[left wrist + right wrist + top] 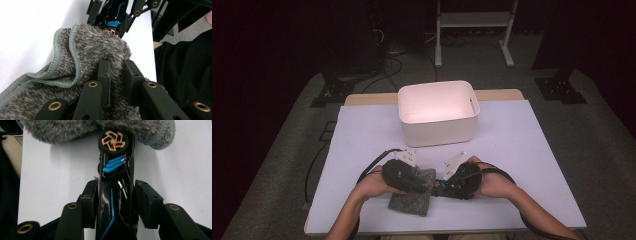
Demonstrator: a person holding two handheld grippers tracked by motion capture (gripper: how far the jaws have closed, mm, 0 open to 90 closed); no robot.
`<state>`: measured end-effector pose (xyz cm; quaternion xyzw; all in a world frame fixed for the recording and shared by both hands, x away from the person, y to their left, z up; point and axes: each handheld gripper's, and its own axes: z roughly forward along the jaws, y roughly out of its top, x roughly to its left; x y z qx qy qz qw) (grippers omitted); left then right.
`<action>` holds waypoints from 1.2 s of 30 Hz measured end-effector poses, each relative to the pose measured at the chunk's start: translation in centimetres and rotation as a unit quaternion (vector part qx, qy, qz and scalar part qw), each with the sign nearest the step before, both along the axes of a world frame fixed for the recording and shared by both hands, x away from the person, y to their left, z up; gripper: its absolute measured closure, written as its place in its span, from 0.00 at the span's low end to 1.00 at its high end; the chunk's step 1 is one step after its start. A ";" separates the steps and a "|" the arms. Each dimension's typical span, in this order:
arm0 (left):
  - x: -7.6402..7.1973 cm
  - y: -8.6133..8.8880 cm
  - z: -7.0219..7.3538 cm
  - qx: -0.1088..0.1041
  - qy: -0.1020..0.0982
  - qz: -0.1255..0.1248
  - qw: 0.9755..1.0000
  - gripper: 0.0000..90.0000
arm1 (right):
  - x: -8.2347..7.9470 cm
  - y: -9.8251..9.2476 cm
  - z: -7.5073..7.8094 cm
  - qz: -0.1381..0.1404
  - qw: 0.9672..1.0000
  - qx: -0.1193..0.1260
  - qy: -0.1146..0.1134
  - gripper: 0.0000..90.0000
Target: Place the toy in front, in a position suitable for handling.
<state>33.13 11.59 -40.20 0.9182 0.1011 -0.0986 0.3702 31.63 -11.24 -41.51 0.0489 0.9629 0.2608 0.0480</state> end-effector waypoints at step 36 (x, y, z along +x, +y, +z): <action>-0.7 -0.1 5.9 -0.031 -0.042 -0.020 0.998 0.87 | -0.2 0.2 2.0 0.005 0.996 0.089 0.003 0.62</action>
